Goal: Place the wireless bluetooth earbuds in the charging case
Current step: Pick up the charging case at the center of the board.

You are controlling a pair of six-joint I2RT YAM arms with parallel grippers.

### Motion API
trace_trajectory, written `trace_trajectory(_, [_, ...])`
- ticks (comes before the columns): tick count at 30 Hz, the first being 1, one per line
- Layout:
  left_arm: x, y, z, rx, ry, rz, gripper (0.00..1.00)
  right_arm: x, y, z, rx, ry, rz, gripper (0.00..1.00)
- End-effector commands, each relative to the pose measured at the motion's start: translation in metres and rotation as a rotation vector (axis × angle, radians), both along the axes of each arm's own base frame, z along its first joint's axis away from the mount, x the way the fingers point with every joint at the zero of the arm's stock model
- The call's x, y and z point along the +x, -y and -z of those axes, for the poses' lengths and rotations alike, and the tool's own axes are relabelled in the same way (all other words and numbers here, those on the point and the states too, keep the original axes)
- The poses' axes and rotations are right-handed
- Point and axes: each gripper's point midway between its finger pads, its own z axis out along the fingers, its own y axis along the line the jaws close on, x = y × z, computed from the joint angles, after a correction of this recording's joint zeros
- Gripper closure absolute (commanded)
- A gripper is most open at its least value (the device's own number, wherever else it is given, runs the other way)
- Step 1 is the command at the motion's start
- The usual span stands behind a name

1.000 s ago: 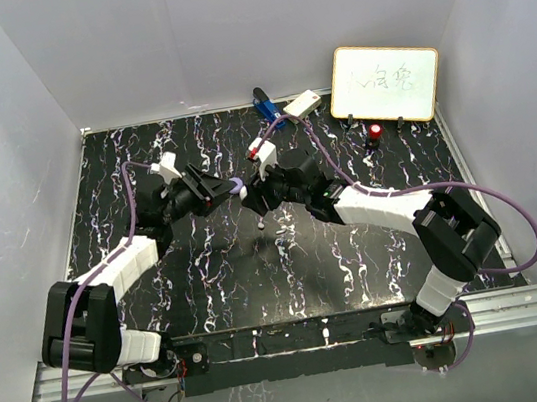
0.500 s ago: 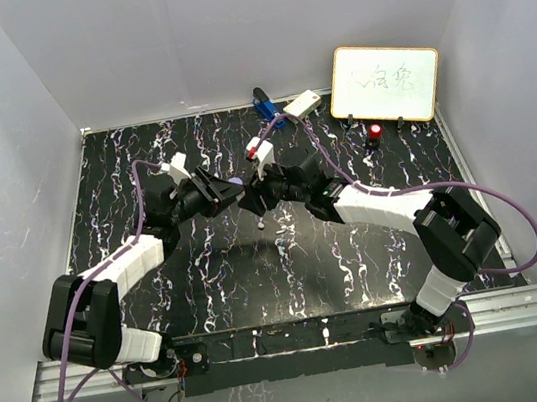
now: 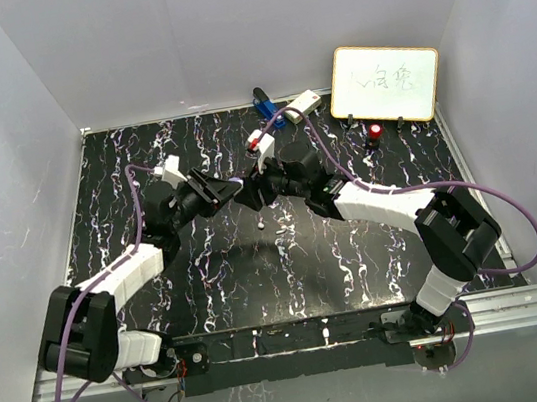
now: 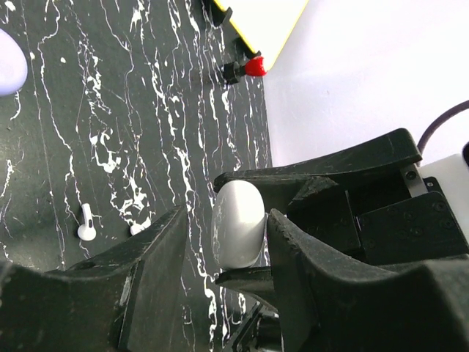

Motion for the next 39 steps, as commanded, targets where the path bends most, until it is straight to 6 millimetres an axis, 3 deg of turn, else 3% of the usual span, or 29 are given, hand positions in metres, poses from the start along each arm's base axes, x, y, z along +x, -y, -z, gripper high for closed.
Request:
trace_trajectory(1, [0.005, -0.007, -0.032, -0.042, 0.128, -0.070, 0.55, 0.012, -0.010, -0.048, 0.115, 0.056, 0.012, 1.00])
trace_trajectory(7, [0.005, -0.012, -0.043, -0.068, 0.187, -0.107, 0.55, 0.013, -0.012, -0.049, 0.138, 0.011, 0.034, 1.00])
trace_trajectory(23, [0.006, -0.002, -0.050, -0.094, 0.218, -0.085, 0.55, 0.014, -0.015, -0.054, 0.151, 0.001, 0.029, 1.00])
trace_trajectory(39, [0.007, -0.002, -0.055, -0.095, 0.237, -0.103, 0.64, 0.014, -0.018, -0.057, 0.162, 0.000, 0.017, 1.00])
